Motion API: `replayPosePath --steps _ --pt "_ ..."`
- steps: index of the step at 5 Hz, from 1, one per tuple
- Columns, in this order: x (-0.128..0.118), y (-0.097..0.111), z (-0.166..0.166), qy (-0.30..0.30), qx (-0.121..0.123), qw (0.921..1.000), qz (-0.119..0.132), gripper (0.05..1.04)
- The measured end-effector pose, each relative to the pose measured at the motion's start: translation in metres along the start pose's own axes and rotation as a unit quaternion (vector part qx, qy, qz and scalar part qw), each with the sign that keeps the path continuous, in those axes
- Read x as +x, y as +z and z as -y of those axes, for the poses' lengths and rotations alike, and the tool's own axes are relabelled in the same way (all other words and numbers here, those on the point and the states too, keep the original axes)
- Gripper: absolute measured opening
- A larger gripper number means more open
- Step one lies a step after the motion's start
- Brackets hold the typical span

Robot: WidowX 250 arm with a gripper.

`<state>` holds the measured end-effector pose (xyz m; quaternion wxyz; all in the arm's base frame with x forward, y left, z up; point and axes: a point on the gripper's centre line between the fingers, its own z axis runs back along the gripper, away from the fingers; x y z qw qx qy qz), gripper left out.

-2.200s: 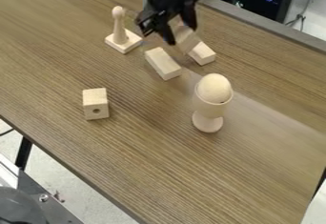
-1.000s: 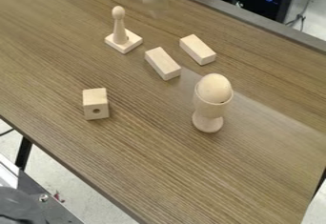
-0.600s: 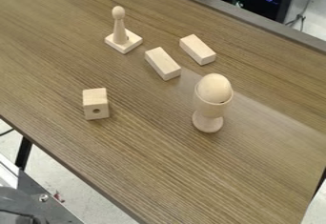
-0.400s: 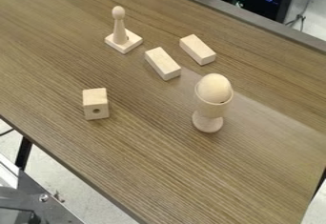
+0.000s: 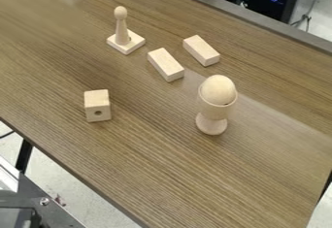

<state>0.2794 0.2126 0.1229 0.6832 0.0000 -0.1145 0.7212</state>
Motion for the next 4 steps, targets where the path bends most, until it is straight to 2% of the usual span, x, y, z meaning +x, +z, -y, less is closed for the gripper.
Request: replayPosePath --steps 1,2,3,4 --pt "0.006 -0.017 -0.014 -0.003 0.027 0.9996 -0.007 0.548" --pt "0.003 -0.033 -0.022 -0.006 0.050 0.9980 -0.038 0.548" --pt "0.001 -0.048 -0.029 -0.013 0.068 0.9965 -0.047 0.548" --pt "-0.001 -0.058 -0.035 -0.025 0.079 0.9956 -0.044 0.548"
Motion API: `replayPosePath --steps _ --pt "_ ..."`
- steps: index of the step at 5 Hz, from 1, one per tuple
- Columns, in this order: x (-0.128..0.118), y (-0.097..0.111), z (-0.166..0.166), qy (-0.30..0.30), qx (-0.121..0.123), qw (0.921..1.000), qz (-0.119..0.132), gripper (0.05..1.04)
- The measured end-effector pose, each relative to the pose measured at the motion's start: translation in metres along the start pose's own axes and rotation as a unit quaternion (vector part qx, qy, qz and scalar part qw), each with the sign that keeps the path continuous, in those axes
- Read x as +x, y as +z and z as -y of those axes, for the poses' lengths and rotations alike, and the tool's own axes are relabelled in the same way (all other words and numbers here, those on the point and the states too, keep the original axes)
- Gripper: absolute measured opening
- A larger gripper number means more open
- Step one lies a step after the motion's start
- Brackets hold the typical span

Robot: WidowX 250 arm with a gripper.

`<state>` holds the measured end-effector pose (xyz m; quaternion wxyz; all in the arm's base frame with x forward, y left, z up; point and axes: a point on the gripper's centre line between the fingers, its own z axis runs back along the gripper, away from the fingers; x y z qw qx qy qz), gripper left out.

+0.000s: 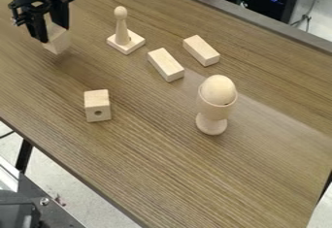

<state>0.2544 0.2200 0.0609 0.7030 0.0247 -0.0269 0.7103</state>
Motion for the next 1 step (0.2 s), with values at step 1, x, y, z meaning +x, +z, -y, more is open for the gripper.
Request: replayPosePath --steps 1 --pt "-0.0042 -0.0195 -0.0036 -0.028 0.009 0.9994 0.019 0.548"
